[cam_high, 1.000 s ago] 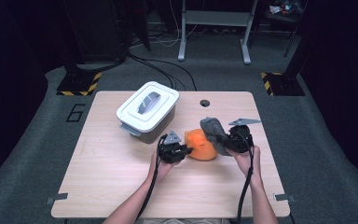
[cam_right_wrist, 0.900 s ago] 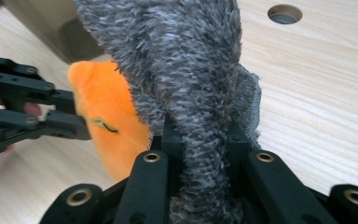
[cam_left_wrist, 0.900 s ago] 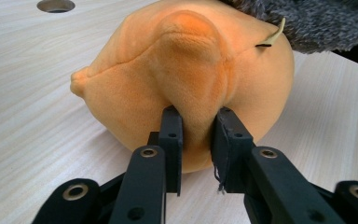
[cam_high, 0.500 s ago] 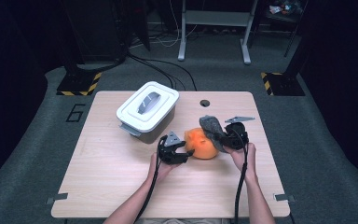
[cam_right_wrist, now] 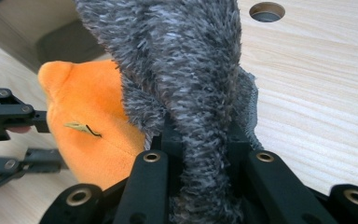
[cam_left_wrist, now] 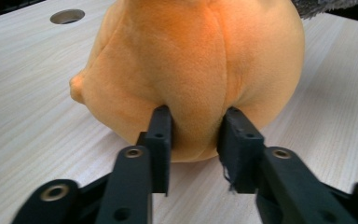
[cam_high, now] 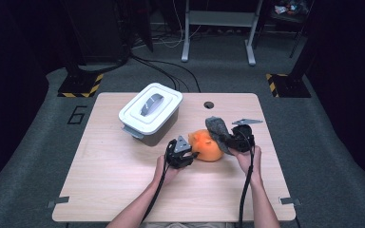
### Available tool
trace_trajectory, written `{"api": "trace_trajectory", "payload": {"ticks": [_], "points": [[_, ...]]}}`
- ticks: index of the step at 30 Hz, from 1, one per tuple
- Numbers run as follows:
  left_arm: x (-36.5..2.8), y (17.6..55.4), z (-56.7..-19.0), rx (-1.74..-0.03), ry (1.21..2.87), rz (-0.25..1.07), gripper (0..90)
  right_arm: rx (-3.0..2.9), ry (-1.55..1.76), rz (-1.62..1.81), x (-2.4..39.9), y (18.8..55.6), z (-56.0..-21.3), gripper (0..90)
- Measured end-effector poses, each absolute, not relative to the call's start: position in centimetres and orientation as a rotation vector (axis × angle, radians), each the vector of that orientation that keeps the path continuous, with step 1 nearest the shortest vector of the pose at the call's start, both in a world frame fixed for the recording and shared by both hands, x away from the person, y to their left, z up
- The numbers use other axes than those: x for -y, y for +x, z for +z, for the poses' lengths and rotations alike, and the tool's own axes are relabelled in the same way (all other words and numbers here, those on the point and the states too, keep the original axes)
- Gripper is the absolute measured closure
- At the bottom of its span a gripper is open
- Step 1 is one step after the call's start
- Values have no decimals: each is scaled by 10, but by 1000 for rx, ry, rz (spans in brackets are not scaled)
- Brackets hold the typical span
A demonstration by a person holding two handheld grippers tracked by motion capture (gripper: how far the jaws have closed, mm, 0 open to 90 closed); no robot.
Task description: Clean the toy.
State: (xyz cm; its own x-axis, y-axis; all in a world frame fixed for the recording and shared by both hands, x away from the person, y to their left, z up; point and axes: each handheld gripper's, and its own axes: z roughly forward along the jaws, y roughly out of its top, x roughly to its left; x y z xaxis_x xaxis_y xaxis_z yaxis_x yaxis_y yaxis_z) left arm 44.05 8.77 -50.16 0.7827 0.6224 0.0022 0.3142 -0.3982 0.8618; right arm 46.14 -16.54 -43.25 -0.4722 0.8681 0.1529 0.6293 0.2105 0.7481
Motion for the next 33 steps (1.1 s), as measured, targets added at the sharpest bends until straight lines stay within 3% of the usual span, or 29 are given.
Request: {"api": "trace_trajectory", "payload": {"ticks": [4,15,23,33], "points": [[-89,439,-498,-709,1992,380,736,-2181,1394,1166,171,453,-424,760],[-91,438,-486,-757,1930,238,755,-2205,1272,1319,158,423,-387,760],[-89,437,-488,-757,1957,256,756,-2274,1270,1224,134,442,-412,758],[-89,438,-491,-772,1963,262,755,-2246,1227,1096,125,444,-415,757]]}}
